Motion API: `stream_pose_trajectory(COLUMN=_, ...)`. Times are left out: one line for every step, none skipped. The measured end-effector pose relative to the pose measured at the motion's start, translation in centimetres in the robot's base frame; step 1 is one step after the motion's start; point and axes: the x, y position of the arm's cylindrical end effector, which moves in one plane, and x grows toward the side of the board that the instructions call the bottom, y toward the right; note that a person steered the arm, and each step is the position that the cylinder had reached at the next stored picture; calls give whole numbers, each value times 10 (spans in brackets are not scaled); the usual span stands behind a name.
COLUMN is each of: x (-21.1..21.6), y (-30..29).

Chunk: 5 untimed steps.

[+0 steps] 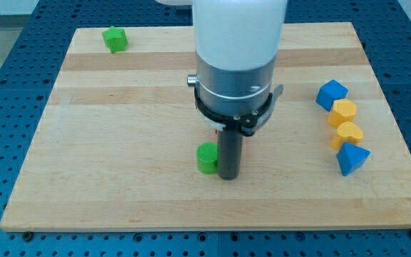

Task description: Place the green circle right to the green star

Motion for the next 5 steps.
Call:
stream_pose_trajectory(x=-12, y=-13)
stream_pose_trajectory(x=-29, y=-28)
stream_pose_trajectory(x=-63, y=-35)
stream_pose_trajectory(x=-69, y=-35)
stream_pose_trajectory(x=8, y=-35)
